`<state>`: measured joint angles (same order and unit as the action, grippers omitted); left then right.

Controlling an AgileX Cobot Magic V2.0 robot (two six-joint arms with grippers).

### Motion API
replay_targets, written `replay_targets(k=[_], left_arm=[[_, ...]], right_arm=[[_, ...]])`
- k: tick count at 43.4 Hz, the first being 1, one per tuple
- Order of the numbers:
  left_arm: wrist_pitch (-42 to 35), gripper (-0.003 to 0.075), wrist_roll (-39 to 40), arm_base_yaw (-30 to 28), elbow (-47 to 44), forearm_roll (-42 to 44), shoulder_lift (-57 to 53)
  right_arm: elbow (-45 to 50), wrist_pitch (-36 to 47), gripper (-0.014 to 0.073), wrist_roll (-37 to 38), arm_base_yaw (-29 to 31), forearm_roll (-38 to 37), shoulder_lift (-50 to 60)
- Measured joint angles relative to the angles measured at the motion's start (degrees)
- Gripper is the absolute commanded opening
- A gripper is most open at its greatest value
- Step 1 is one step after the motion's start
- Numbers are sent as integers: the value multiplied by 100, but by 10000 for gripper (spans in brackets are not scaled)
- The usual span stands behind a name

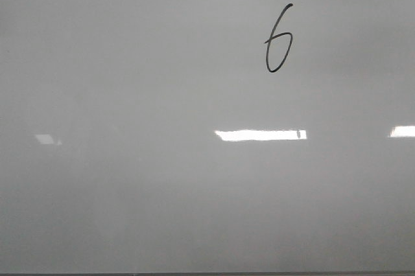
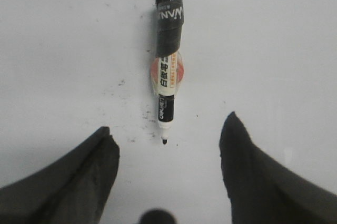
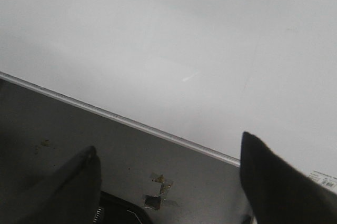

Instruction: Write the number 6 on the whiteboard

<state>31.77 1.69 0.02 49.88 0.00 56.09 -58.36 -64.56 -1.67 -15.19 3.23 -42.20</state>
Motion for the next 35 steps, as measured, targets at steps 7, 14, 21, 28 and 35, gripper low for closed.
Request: replay_targets(k=[7,14,21,28,35], left_arm=[[883,419,-369,0,7,-35,-889],[1414,419,-614,346,7,-177,-1594],[2090,419,-647,971,-25,31,-2165],[2364,419,61,1052,-116,468,-2622],[2342,419,240,1052,-163,554,-2747]], right_arm=[[0,-39,569,133,0,-47,279],[0,-39,569,167,0,-60,608],[181,-39,569,167,0,-60,898],[438,-27,569,167,0,-60,1031],[571,132,518,167,0,-60,1031]])
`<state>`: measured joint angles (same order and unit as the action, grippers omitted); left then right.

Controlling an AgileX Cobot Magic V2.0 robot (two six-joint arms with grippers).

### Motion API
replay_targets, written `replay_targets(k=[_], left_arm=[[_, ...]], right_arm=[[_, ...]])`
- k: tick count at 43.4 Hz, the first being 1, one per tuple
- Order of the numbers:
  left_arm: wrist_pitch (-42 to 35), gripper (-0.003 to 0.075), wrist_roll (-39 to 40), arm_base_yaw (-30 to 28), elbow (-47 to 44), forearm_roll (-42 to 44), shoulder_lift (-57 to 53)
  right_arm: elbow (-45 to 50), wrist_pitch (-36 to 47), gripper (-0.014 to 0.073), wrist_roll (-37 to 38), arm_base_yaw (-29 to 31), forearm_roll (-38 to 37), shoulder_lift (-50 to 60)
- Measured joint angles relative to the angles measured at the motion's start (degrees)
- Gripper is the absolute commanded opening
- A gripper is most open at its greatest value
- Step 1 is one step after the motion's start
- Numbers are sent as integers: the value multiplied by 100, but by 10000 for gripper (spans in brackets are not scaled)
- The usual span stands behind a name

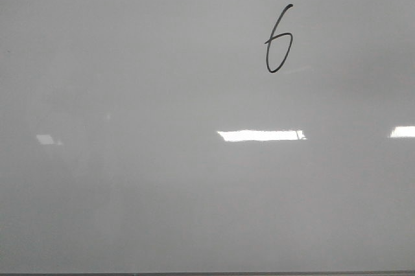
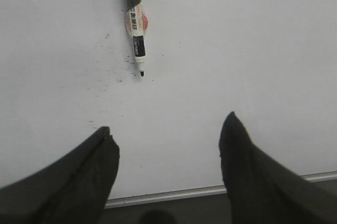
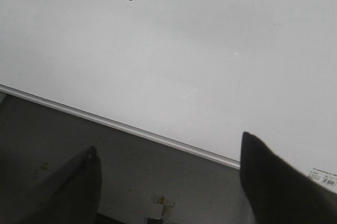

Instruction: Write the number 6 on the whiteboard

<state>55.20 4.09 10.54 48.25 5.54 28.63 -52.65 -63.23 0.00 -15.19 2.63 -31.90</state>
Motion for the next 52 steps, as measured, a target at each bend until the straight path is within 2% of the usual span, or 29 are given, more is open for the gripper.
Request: replay_targets(k=[5,13,19,21,52], left_arm=[[-24,376,24,0,-8,13,0],[-35,148,24,0,-8,17,0],[-46,8,36,0,-8,17,0],[-56,-21,36,0,-8,17,0],[-92,-20,36,0,-23,17,-24]], right_arm=[[21,39,337,0,0,0,4],[21,64,15,0,0,0,4],[21,74,-122,0,0,0,4],[21,74,-119,30,0,0,4],[21,29,-121,30,0,0,13]])
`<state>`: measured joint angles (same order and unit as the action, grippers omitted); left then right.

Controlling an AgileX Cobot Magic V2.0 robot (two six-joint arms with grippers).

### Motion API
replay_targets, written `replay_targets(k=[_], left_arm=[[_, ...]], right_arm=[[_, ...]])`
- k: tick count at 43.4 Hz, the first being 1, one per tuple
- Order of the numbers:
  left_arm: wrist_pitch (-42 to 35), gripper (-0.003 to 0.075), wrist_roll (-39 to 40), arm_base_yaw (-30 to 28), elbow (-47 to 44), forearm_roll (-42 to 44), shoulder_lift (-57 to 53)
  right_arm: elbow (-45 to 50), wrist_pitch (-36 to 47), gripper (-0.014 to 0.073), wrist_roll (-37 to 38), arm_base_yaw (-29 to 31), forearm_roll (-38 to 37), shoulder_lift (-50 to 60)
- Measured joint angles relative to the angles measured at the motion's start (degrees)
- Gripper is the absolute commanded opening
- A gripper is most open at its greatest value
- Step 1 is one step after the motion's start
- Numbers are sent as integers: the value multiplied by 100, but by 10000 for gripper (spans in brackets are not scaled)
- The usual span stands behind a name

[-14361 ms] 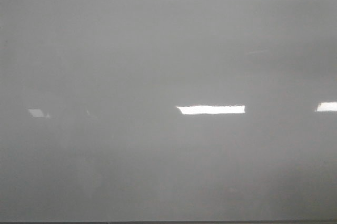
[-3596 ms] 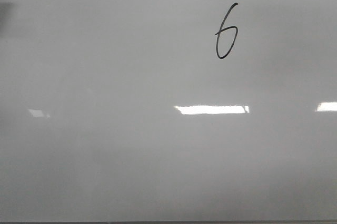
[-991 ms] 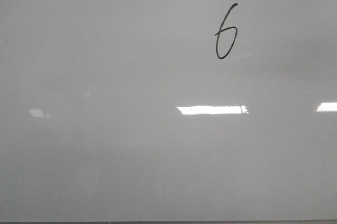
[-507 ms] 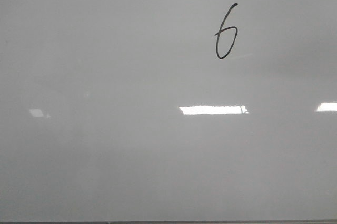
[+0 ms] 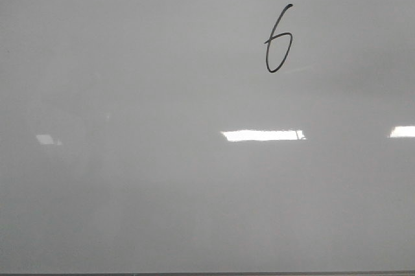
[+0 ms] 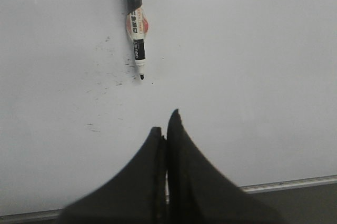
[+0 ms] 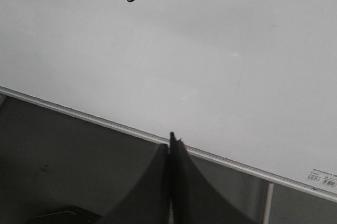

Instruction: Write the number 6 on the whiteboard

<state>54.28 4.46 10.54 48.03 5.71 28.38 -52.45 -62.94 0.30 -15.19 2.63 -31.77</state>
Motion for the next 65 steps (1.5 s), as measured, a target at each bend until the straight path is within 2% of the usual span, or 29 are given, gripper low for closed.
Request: replay_targets(k=[5,9,22,30,39,45,65], left_arm=[[-69,-20,0,-44,-137,0,-253],[-437,-20,0,-241,-436,-12,-590],[-2971,-20,0,-874,-2888,-46,-1991],[-3950,-20,2,-1033,-4082,-159,-2638],[-4529,-20,12,-1113,-4790,-478,-2861],[-4838,-20,12,-1113,-4833,-511,-2861],[-4926,-20,-73,-1113,-4833,-524,-2861]], right_arm=[[0,1,-121,0,0,0,0],[0,1,-121,0,0,0,0],[0,-24,-121,0,0,0,0],[0,-35,-121,0,0,0,0],[0,-45,-121,0,0,0,0],[0,-45,-121,0,0,0,0],[0,-45,-121,0,0,0,0]])
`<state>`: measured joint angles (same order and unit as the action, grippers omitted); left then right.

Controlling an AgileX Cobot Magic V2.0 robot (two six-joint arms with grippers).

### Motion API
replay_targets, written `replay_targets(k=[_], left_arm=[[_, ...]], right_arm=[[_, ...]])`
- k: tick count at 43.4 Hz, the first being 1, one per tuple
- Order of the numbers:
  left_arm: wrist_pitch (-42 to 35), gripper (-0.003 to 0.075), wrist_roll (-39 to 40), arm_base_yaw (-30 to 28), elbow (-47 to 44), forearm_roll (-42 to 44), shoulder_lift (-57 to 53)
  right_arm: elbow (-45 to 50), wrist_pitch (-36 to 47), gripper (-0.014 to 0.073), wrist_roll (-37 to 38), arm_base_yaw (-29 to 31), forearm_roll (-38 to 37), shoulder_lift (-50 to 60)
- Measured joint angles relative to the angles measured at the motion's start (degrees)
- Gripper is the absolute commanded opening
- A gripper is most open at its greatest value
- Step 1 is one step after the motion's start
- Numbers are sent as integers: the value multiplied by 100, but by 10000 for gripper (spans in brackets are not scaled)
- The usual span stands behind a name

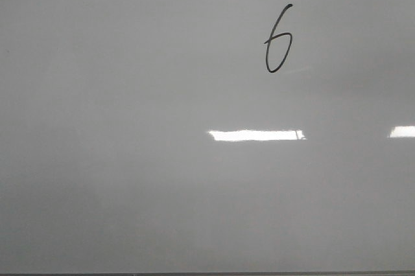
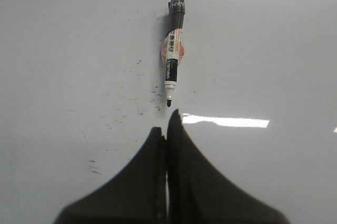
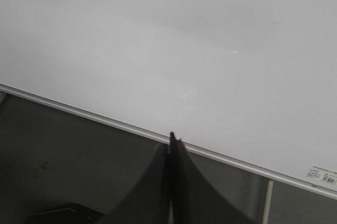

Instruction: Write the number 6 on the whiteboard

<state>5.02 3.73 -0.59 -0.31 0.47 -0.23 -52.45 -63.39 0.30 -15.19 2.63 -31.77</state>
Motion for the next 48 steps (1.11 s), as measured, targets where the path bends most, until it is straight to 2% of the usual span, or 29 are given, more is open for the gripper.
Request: replay_targets(k=[12,48], left_arm=[[-191,-20,-491,0,0,-225,0],[-215,-20,-516,0,0,-246,0]], right_arm=[[0,0,-121,0,0,0,0],[0,0,-121,0,0,0,0]])
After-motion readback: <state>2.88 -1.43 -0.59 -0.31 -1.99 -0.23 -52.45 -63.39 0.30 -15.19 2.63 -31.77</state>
